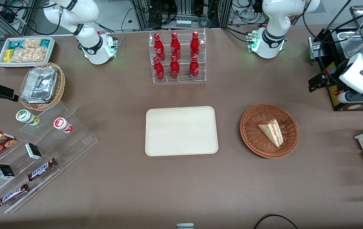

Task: Place sandwich from basket to tray
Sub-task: 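Move the left gripper over the wrapped sandwich in the wicker basket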

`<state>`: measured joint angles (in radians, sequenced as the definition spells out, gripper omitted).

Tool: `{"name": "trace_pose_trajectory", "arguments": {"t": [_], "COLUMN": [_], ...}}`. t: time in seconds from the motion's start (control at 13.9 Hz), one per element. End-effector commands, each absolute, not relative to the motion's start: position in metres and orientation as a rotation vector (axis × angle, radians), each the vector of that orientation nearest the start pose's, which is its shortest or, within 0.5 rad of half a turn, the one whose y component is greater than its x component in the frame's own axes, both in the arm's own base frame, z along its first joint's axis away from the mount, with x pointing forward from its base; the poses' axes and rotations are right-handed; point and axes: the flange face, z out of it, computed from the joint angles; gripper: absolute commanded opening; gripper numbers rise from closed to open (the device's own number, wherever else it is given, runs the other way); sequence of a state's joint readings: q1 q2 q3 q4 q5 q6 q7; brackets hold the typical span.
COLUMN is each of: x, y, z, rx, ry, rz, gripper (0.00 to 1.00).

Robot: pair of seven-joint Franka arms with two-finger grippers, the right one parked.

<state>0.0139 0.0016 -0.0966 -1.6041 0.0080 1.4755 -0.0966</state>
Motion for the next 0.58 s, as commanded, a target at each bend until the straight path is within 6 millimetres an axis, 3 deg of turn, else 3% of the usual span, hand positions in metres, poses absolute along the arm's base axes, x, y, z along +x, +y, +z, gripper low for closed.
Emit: {"name": "trace_pose_trajectory", "arguments": {"t": [0.0, 0.29, 0.5], "x": [0.542, 0.553, 0.558], "y": [-0.049, -0.055, -0.054], "z": [0.606, 0.577, 0.540], "rx": [-3.119, -3.114, -3.112], "ry": [0.016, 0.012, 0.011], "rz": [0.210, 0.276, 0.296], "gripper": [1.00, 1.00, 1.00]}}
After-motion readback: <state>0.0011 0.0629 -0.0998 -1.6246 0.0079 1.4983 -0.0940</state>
